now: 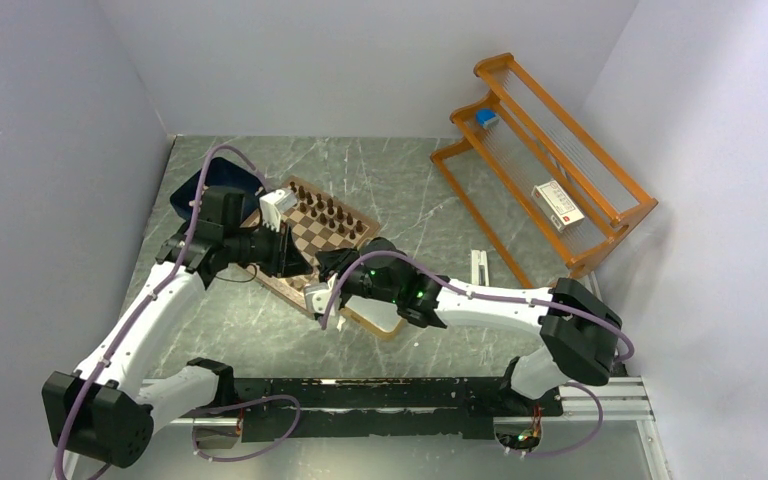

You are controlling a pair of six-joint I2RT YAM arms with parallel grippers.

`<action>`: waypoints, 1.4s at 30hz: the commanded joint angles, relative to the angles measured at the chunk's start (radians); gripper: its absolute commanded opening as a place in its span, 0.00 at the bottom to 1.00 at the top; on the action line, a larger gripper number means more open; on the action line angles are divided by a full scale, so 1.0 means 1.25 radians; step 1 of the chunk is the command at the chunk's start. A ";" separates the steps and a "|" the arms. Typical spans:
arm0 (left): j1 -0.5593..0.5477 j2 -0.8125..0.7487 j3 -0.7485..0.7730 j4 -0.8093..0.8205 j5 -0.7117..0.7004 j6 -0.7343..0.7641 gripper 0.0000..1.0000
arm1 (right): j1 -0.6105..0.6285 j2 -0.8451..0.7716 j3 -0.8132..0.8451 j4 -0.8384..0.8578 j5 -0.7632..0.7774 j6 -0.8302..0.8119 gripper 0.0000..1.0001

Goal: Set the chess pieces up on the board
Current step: Place the chess piece on the chessboard.

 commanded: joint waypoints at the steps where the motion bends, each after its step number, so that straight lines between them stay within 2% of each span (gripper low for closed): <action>1: -0.003 0.005 0.044 -0.018 0.029 0.014 0.11 | 0.006 0.007 -0.009 0.020 -0.045 -0.008 0.17; 6: -0.003 -0.009 0.063 -0.002 -0.009 -0.032 0.20 | 0.005 0.019 -0.018 0.047 -0.051 0.042 0.01; 8: -0.003 -0.024 0.065 0.024 -0.025 -0.066 0.24 | 0.003 0.025 -0.021 0.069 -0.042 0.094 0.00; 12: -0.002 -0.057 0.084 0.046 -0.097 -0.120 0.41 | -0.014 0.024 -0.024 0.125 -0.039 0.233 0.00; 17: -0.003 -0.119 0.089 0.087 -0.190 -0.187 0.49 | -0.033 0.021 -0.033 0.189 -0.049 0.416 0.00; 24: -0.002 -0.153 0.093 0.094 -0.230 -0.203 0.51 | -0.044 0.058 0.048 0.142 0.011 0.688 0.00; 28: -0.003 -0.145 0.087 0.097 -0.214 -0.207 0.47 | -0.050 0.070 0.045 0.189 0.016 0.799 0.00; 32: -0.003 -0.144 0.082 0.083 -0.236 -0.194 0.48 | -0.060 0.088 0.063 0.200 0.003 0.914 0.00; 39: -0.003 -0.135 0.060 0.084 -0.271 -0.181 0.49 | -0.064 0.105 0.068 0.233 0.011 1.013 0.00; 42: -0.003 -0.128 0.048 0.087 -0.280 -0.180 0.46 | -0.064 0.109 0.070 0.241 0.013 1.035 0.00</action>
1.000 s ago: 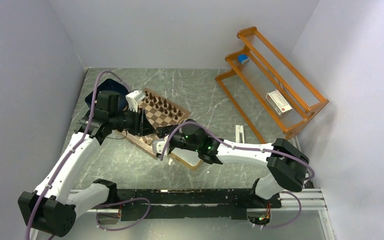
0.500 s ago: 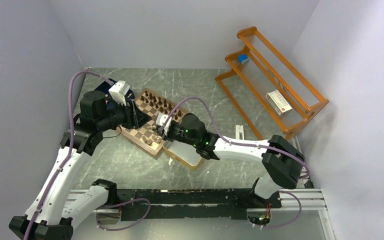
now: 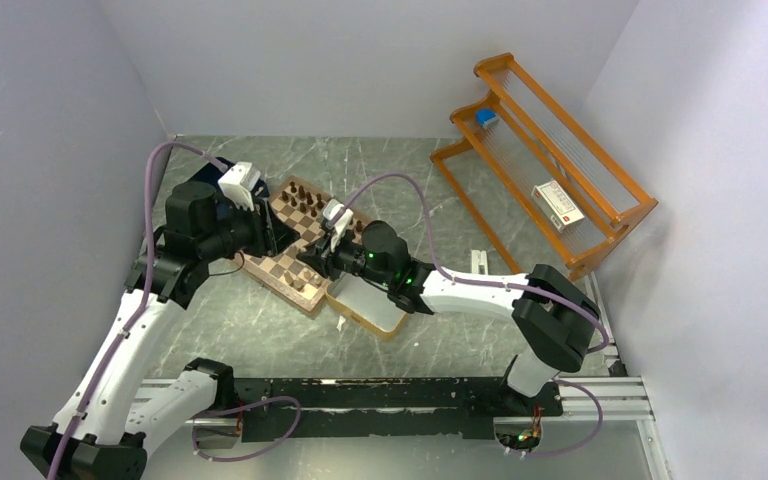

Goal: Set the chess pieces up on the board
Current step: Place the chess piece on the chessboard.

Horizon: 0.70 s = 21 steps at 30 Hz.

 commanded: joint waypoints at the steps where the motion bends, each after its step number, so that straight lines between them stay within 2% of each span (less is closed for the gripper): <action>1: -0.003 0.008 -0.020 0.015 -0.032 0.009 0.43 | -0.003 0.007 0.014 0.058 0.013 0.074 0.00; 3: -0.003 0.008 -0.026 0.024 -0.032 0.007 0.39 | -0.004 0.008 0.013 0.064 0.017 0.087 0.00; 17: -0.003 0.016 -0.055 0.043 -0.002 0.002 0.31 | -0.004 0.033 0.017 0.074 0.052 0.140 0.00; 21: -0.003 0.022 -0.055 0.035 -0.005 0.005 0.32 | -0.005 0.041 0.022 0.073 0.058 0.150 0.00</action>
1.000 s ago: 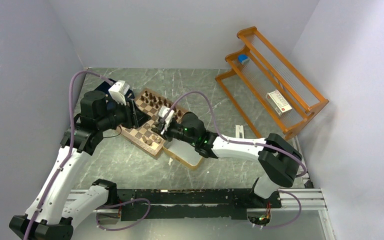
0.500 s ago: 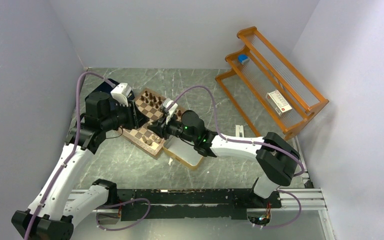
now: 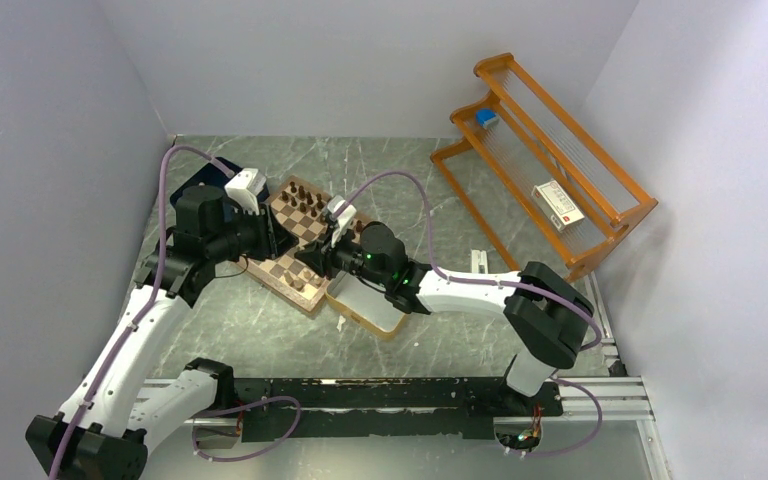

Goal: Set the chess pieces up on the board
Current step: Place the chess piece on the chessboard.

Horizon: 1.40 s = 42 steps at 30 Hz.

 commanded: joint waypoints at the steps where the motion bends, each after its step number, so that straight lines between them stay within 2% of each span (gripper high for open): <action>1: -0.003 0.003 -0.002 0.013 0.006 0.003 0.34 | -0.005 0.014 0.020 0.037 0.023 0.024 0.00; 7: -0.003 0.006 -0.017 0.025 0.006 0.004 0.31 | -0.010 0.019 0.020 0.046 0.022 0.042 0.00; 15: -0.003 0.005 -0.023 0.027 -0.020 0.015 0.35 | -0.013 0.020 0.012 0.059 0.014 0.055 0.00; 18: -0.003 0.007 -0.028 0.032 -0.014 0.021 0.24 | -0.013 0.024 0.015 0.057 0.006 0.056 0.00; 20: -0.003 0.007 -0.030 0.036 -0.019 0.020 0.21 | -0.013 0.027 0.018 0.050 0.002 0.052 0.00; 26: -0.003 0.005 -0.027 0.049 -0.060 0.010 0.15 | -0.013 0.027 0.000 0.052 -0.004 0.047 0.13; 27: -0.003 0.007 -0.026 0.051 -0.067 0.005 0.14 | -0.014 0.024 -0.003 0.052 -0.005 0.046 0.17; 33: -0.003 0.020 -0.006 0.051 -0.180 0.004 0.11 | -0.013 -0.030 -0.055 0.041 0.009 0.030 0.59; 35: -0.003 0.027 -0.005 0.052 -0.228 0.009 0.11 | -0.014 -0.060 -0.080 0.032 0.017 0.020 0.66; 39: -0.003 0.052 -0.018 0.047 -0.310 0.012 0.10 | -0.015 -0.143 -0.142 0.036 0.022 0.003 0.73; 40: -0.002 0.057 -0.022 0.047 -0.335 0.010 0.10 | -0.015 -0.161 -0.155 0.036 0.021 -0.002 0.80; 41: -0.003 0.061 -0.028 0.048 -0.359 0.007 0.10 | -0.016 -0.178 -0.170 0.032 0.022 -0.007 0.96; 42: -0.003 0.065 -0.033 0.049 -0.380 0.004 0.10 | -0.015 -0.196 -0.181 0.026 0.024 -0.008 0.99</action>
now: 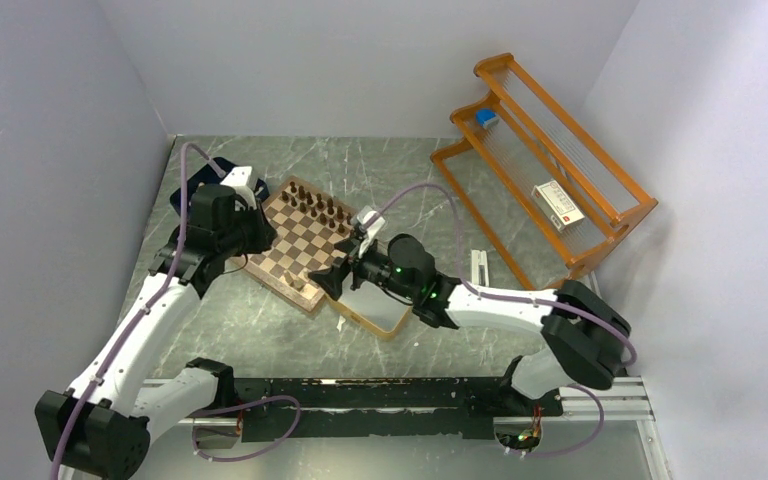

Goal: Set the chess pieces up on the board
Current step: Place the chess piece on the chessboard.

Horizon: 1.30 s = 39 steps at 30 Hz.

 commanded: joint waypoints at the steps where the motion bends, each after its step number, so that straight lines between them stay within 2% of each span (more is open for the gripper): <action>1: -0.002 0.016 -0.013 0.029 -0.152 -0.005 0.10 | -0.002 -0.089 -0.049 0.009 0.016 -0.032 1.00; 6: -0.001 0.062 -0.034 0.045 -0.245 -0.015 0.10 | -0.003 -0.163 -0.081 -0.021 0.009 -0.030 1.00; 13: 0.001 0.141 -0.070 0.081 -0.254 -0.057 0.09 | -0.002 -0.236 -0.114 -0.033 0.006 -0.031 1.00; 18: 0.006 0.181 -0.079 0.095 -0.303 -0.054 0.09 | -0.002 -0.265 -0.132 -0.030 0.011 -0.034 1.00; 27: 0.031 0.265 -0.076 0.118 -0.312 -0.066 0.08 | -0.003 -0.281 -0.142 -0.024 0.002 -0.031 1.00; 39: 0.053 0.310 -0.093 0.161 -0.315 -0.068 0.09 | -0.003 -0.309 -0.149 -0.036 0.004 -0.047 1.00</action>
